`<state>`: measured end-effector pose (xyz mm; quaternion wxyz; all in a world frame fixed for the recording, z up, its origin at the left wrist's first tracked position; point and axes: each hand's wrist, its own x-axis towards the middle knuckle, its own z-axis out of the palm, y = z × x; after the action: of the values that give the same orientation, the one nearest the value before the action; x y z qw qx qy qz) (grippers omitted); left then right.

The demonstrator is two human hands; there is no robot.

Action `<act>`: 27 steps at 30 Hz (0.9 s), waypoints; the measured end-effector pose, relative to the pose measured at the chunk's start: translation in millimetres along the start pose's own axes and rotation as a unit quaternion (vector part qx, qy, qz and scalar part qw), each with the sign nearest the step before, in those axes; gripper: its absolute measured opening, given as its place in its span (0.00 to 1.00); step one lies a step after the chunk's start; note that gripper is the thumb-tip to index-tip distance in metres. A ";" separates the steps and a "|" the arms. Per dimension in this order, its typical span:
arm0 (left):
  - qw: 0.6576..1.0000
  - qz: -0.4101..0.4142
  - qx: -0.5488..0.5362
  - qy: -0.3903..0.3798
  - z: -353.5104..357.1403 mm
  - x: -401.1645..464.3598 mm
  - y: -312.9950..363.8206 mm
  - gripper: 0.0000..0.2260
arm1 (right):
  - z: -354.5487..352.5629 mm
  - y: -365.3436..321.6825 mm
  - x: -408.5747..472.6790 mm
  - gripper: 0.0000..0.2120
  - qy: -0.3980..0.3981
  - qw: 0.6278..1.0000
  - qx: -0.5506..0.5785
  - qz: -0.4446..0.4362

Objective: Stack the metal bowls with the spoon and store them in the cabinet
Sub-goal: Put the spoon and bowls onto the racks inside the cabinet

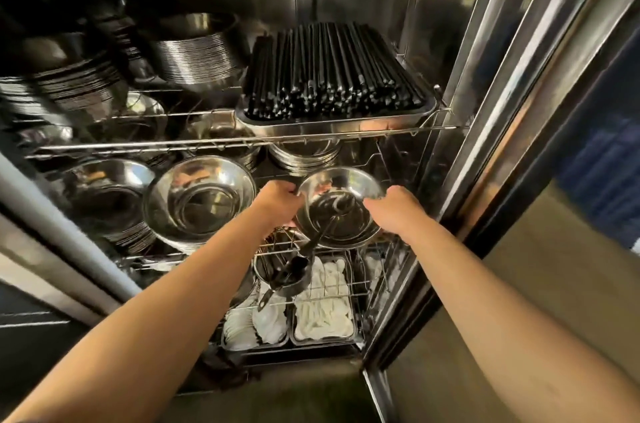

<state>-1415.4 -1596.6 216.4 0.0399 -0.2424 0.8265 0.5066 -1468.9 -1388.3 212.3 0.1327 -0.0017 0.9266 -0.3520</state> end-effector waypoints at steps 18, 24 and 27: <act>0.998 -0.008 0.009 -0.061 20.2 65.7 -13.0 0.09 | 15.4 -6.0 35.1 0.23 0.033 0.995 -0.078 0.053; 1.000 0.002 0.009 -0.022 25.7 60.8 -19.4 0.09 | 33.6 -7.7 26.7 0.27 0.070 0.981 -0.181 -0.007; 1.000 0.020 0.020 -0.012 25.9 54.7 -23.2 0.12 | 46.7 -8.1 24.5 0.25 0.100 0.954 -0.249 -0.133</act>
<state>-1457.9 -1602.7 167.8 0.0445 -0.2186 0.8404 0.4939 -1481.7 -1427.2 178.1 -0.0133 -0.1226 0.9848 -0.1225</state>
